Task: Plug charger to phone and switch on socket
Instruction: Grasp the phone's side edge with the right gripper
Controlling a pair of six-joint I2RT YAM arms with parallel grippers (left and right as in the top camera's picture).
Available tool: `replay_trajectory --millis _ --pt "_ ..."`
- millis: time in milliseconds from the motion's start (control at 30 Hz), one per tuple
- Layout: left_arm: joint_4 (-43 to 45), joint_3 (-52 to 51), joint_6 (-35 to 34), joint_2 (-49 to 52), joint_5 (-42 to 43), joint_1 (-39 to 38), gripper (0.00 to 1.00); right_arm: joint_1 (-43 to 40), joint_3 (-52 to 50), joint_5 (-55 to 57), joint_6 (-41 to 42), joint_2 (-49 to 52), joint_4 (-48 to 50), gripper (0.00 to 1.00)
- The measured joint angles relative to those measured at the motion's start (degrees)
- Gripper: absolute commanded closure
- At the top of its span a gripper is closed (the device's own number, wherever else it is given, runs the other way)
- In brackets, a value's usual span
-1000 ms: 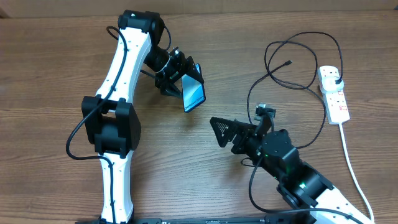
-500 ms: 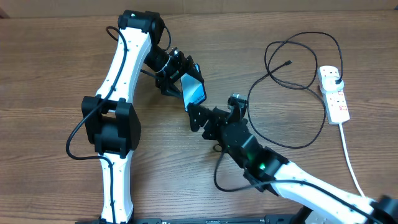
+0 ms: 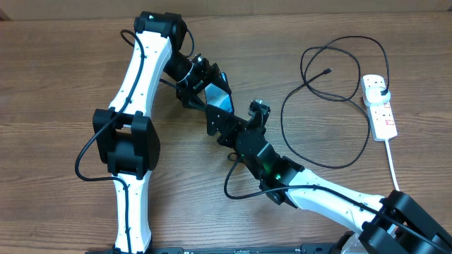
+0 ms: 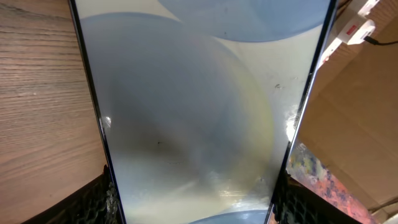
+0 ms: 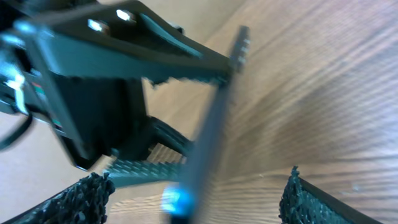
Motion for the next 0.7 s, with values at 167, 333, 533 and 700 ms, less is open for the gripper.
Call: replay_trajectory --millis 167,333,533,700 --pt "0.0 0.0 0.0 0.0 -1.1 -0.9 0.44 -0.1 1.3 0.5 0.1 0.0 0.1 0.23" --pt "0.0 0.0 0.0 0.0 -1.3 -2.7 0.44 -1.3 1.3 0.7 0.1 0.0 -0.5 0.33" --pt "0.0 0.0 0.0 0.0 -1.4 -4.5 0.44 -2.2 1.3 1.2 0.3 0.1 -3.3 0.49" --pt "0.0 0.0 0.0 0.0 -1.3 -4.8 0.44 -2.4 1.3 1.4 0.6 0.1 -4.3 0.66"
